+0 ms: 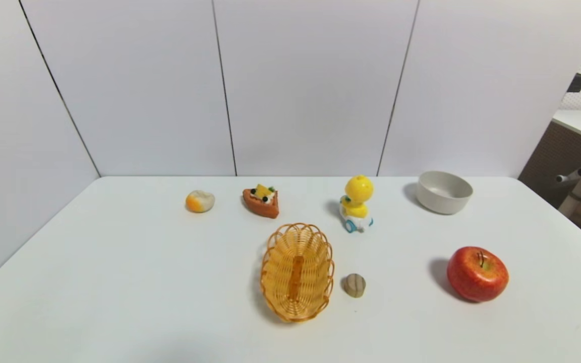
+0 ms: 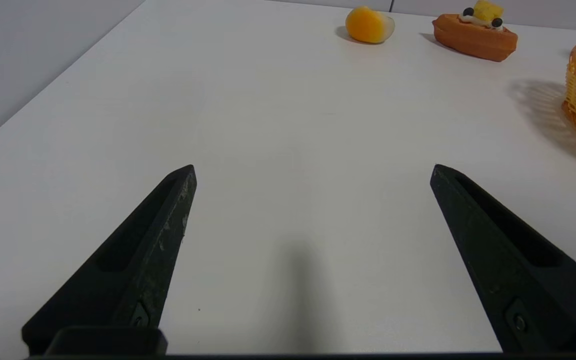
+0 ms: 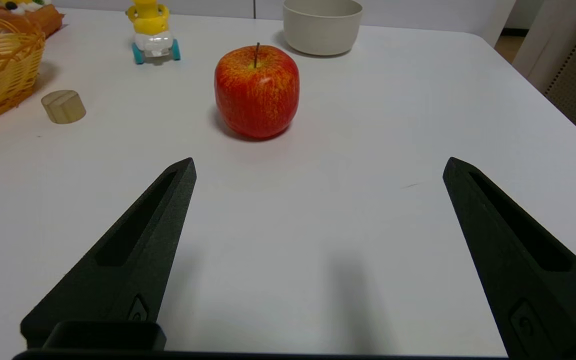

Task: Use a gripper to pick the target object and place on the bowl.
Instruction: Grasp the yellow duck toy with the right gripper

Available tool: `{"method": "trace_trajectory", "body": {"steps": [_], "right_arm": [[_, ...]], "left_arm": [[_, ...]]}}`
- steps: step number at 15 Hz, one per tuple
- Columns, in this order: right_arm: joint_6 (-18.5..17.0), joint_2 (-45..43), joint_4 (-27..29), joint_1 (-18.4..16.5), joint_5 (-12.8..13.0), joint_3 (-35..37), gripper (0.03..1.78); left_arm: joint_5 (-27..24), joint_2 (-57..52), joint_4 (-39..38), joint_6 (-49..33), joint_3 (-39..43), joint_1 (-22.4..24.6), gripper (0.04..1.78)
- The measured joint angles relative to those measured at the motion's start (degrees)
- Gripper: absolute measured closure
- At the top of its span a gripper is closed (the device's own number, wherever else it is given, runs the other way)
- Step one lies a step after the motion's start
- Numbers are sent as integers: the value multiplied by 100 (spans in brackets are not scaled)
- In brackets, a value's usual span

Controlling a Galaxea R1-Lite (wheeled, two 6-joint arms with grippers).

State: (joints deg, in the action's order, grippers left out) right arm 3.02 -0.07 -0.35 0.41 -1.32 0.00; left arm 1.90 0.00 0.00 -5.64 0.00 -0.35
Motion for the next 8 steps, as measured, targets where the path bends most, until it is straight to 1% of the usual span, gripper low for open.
{"method": "trace_trajectory", "body": {"steps": [5,6,8], "right_arm": [[26,134,28,-1,13,-10,10],[77,239,40,-4,-35,-140,10],[135,519,40,10,-196,-641,10]], "left_arm": [[0,0,0,0,0,0,13],[0,0,0,-2,0,2,13],[0,0,0,-2,0,0,13]]}}
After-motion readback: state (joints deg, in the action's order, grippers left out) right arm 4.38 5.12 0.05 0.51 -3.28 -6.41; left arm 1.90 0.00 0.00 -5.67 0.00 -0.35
